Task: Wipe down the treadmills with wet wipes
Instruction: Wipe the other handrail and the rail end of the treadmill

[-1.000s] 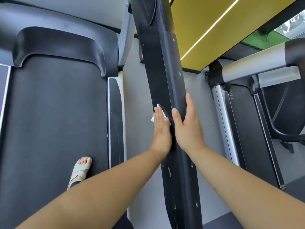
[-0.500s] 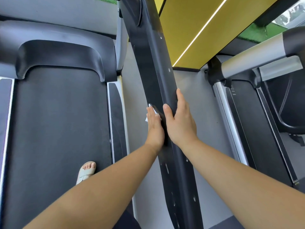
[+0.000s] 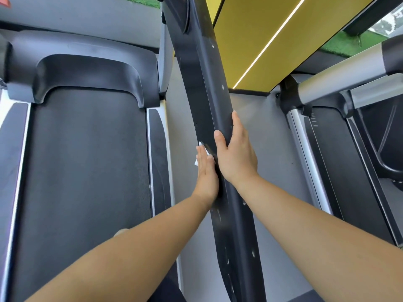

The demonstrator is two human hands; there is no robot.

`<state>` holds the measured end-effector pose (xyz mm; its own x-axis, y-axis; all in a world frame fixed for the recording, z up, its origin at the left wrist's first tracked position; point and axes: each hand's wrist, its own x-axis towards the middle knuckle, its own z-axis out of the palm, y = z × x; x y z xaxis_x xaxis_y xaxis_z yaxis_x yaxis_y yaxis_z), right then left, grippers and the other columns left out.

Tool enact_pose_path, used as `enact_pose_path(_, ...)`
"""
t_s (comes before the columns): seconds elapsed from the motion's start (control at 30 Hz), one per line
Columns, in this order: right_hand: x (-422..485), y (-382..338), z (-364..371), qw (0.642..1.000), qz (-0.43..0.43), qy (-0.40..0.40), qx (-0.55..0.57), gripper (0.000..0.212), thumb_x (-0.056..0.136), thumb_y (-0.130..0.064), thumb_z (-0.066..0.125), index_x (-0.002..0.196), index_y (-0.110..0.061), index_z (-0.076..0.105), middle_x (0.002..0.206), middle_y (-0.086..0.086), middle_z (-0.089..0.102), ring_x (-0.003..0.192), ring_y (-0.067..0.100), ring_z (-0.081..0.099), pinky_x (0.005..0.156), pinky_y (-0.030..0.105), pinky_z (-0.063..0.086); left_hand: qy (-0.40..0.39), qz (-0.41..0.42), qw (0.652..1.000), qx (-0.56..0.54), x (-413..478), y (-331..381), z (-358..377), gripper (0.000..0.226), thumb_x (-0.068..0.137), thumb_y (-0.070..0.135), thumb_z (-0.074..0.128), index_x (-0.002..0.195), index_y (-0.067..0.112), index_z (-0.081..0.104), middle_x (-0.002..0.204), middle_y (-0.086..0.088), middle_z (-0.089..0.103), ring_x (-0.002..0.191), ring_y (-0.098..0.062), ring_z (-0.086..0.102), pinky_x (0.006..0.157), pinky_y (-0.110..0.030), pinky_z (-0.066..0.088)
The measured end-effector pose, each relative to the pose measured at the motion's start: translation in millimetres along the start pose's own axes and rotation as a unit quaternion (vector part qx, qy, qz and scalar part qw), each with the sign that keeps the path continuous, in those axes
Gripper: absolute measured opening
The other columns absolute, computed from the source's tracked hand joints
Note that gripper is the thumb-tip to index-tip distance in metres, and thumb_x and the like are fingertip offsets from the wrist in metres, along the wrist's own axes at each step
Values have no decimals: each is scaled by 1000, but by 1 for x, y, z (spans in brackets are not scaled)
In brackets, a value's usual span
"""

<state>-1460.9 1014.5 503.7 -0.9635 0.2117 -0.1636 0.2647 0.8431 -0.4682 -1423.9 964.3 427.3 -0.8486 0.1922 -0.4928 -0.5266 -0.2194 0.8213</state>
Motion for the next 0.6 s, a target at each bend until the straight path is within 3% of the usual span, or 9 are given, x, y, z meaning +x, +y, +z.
enact_pose_path(0.1, 1, 1, 1, 1000, 1, 1, -4, 60, 99, -43, 37, 151, -30, 10, 154, -5, 25, 135, 17, 35, 98, 35, 37, -31, -8, 999, -9, -21, -18, 3, 82, 80, 77, 11, 150, 39, -5, 154, 27, -13, 135, 13, -17, 115, -24, -7)
enact_pose_path(0.17, 1, 1, 1, 1000, 1, 2, -6, 60, 99, -44, 37, 151, -30, 10, 154, -5, 25, 136, 17, 35, 99, 37, 37, -43, -8, 999, -9, -34, -29, 5, 85, 76, 83, 12, 148, 43, -6, 152, 31, -14, 133, 15, -19, 115, -25, -8)
enact_pose_path(0.3, 0, 0, 1, 1000, 6, 9, -5, 60, 99, -44, 37, 151, -30, 11, 153, -6, 27, 136, 16, 34, 99, 36, 37, -32, -4, 999, 18, -24, -20, 2, 52, 101, 47, 11, 146, 39, -14, 151, 29, -18, 138, 7, -18, 118, -31, -6)
enact_pose_path(0.43, 0, 0, 1, 1000, 6, 15, 2, 59, 99, -43, 38, 151, -31, 13, 153, -6, 28, 136, 15, 34, 98, 33, 36, -21, 1, 1000, 15, -14, -12, -1, 52, 102, 44, 11, 148, 36, -13, 149, 29, -18, 135, 9, -19, 117, -29, -7)
enact_pose_path(0.6, 0, 0, 1, 1000, 5, 12, 18, 59, 99, -42, 40, 151, -30, 15, 153, -6, 28, 136, 14, 34, 99, 31, 35, -65, 6, 998, 5, -52, -35, 5, 45, 100, 47, 11, 136, 49, -17, 141, 37, -22, 129, 17, -22, 116, -28, -8)
